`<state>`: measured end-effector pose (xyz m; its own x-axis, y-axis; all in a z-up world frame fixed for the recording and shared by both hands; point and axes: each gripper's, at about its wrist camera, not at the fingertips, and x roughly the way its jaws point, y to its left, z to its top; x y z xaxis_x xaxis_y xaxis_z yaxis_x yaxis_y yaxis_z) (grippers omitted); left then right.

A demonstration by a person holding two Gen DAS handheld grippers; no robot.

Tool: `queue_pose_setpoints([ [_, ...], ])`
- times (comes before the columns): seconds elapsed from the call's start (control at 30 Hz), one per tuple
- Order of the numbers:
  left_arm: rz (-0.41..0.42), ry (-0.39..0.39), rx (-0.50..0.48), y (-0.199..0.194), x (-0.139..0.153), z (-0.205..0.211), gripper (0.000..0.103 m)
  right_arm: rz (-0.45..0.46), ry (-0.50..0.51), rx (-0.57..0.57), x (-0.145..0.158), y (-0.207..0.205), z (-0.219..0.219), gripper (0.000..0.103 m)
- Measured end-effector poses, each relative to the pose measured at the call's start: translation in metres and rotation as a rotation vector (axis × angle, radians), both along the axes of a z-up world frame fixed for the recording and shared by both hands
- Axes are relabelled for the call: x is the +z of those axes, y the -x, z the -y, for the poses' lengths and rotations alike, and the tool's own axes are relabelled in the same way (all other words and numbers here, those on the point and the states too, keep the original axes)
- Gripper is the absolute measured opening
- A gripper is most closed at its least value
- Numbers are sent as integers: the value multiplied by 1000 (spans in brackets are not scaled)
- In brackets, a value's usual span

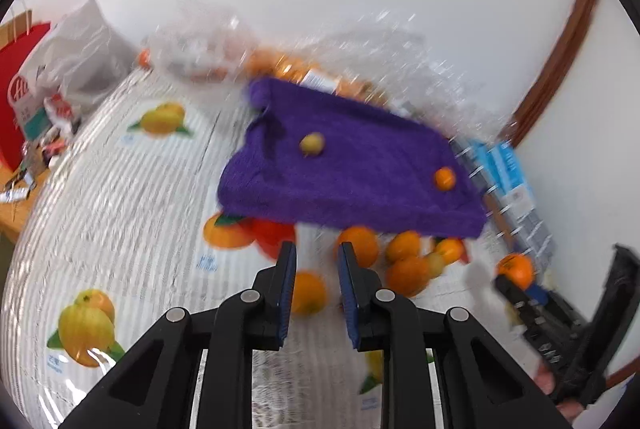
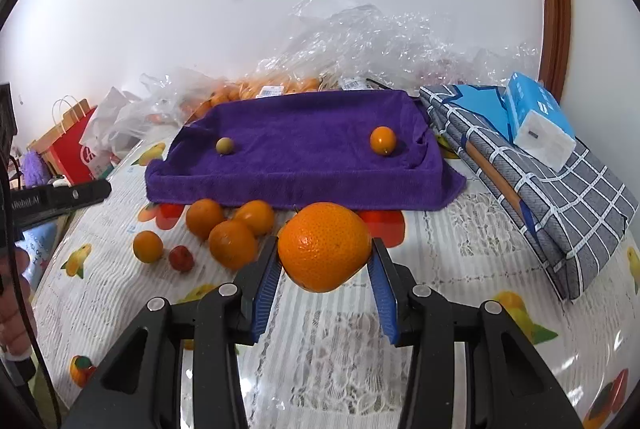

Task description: Organize fruits

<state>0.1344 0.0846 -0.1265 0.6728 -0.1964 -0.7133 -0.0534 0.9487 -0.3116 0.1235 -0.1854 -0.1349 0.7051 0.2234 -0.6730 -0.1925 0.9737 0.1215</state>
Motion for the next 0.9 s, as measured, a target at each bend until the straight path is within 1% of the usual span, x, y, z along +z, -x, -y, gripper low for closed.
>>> queue_pose_setpoints([
  [0.07,-39,8,-24,-1,-14,2,21,-10,-1,-2,-5,0,0,43],
  [0.13,-48,24,-47,0,-24,4,21,-21,-1,-2,-10,1,0,43],
  [0.23,-79,1,-50,-7,-34,10,32,-38,4,-5,-18,3,1,43],
  [0.27,-66,17,-54,-9,-35,12,41,-47,4,-5,-20,3,1,43],
  [0.33,-75,29,-71,-12,-38,15,44,-54,7,-9,-23,5,3,43],
  [0.4,-81,49,-109,-14,-42,22,45,-60,5,-14,-25,8,7,43],
  [0.47,-80,46,-128,-14,-44,29,45,-64,5,-16,-27,11,9,43],
  [0.5,-81,48,-135,-14,-45,31,44,-65,7,-18,-28,12,10,43],
  [0.6,-102,80,-161,-18,-51,37,42,-68,17,-19,-29,15,11,43],
  [0.63,-90,87,-161,-18,-51,39,40,-69,16,-18,-29,15,12,43],
  [0.67,-88,91,-165,-19,-52,40,37,-70,14,-17,-30,15,13,43],
  [0.7,-88,105,-173,-20,-52,41,32,-72,11,-18,-30,15,13,43],
  [0.9,-85,124,-156,-22,-51,34,32,-70,9,-20,-29,16,14,43],
])
